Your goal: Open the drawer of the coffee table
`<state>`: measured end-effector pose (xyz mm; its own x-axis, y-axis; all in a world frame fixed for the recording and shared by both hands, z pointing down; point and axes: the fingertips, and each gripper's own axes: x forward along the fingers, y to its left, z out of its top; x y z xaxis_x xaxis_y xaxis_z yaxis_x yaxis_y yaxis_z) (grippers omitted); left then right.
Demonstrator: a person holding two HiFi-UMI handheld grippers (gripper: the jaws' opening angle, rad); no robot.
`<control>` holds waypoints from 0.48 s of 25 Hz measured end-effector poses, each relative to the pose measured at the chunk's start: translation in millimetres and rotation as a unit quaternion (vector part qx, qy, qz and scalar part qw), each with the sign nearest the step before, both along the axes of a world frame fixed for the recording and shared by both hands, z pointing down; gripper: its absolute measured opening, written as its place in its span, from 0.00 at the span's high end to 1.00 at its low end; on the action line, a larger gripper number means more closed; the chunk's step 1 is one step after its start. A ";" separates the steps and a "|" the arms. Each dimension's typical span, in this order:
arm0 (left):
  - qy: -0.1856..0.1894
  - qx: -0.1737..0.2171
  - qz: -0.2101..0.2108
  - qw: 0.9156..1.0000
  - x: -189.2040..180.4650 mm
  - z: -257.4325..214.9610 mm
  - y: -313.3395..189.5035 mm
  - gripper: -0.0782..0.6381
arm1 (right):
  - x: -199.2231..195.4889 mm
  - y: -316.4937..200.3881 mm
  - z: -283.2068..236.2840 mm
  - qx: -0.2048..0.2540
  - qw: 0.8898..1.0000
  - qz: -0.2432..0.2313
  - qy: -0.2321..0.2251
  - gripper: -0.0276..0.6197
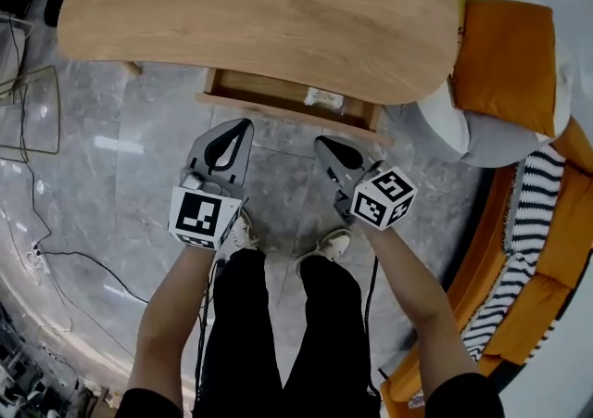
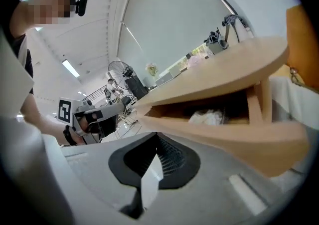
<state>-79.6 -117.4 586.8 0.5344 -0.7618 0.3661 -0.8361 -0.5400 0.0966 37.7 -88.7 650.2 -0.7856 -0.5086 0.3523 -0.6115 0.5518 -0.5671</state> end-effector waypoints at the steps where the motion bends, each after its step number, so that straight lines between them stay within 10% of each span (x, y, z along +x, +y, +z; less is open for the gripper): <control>1: -0.001 -0.004 0.000 1.000 0.1 -8.2 -0.1 0.88 | 1.7 -3.7 -10.7 0.001 1.000 0.006 0.002 0.95; 12: 0.002 -0.034 -0.005 0.999 -14.4 -104.9 -0.6 0.88 | 11.6 -26.8 -132.4 0.004 0.997 0.065 0.031 0.95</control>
<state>-94.0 -117.9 481.9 0.5288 -0.7407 0.4144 -0.8407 -0.5243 0.1357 49.3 -115.5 517.9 -0.6895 -0.6075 0.3944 -0.7123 0.4698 -0.5214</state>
